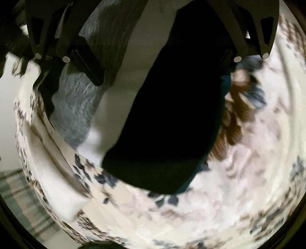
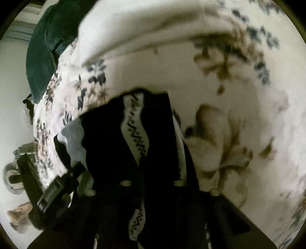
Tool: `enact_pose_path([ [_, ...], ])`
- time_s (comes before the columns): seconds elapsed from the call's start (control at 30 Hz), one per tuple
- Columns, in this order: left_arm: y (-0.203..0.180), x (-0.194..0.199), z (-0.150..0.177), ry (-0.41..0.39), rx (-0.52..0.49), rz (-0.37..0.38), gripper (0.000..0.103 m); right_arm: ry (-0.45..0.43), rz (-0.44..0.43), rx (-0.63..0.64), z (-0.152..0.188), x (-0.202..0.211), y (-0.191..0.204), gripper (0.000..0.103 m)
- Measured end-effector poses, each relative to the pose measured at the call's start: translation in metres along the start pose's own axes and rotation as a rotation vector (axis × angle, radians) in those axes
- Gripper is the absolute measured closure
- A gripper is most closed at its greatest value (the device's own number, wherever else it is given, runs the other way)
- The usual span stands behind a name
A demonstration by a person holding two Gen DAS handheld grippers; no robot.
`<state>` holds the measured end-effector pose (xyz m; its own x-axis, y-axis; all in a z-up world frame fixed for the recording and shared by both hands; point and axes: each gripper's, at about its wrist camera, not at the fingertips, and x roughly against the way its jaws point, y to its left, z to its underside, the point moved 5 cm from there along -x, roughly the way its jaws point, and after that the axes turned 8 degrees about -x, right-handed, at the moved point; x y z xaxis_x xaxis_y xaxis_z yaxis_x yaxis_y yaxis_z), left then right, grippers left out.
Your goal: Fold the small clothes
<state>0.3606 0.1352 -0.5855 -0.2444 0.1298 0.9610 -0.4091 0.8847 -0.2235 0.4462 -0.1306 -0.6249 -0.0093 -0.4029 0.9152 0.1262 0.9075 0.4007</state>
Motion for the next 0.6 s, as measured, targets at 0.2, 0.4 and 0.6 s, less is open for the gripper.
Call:
enact_pose_path([
  [0.2, 0.006, 0.051, -0.007, -0.101, -0.08, -0.115, 0.0, -0.114, -0.034, -0.034, -0.01, 0.044, 0.002, 0.095],
  [0.4, 0.028, 0.062, -0.011, -0.098, -0.103, -0.167, 0.0, -0.143, 0.02, -0.055, -0.029, 0.053, -0.007, 0.095],
  [0.6, 0.052, 0.061, 0.013, -0.048, -0.126, -0.23, 0.0, 0.087, 0.005, -0.15, -0.003, 0.029, -0.042, 0.058],
])
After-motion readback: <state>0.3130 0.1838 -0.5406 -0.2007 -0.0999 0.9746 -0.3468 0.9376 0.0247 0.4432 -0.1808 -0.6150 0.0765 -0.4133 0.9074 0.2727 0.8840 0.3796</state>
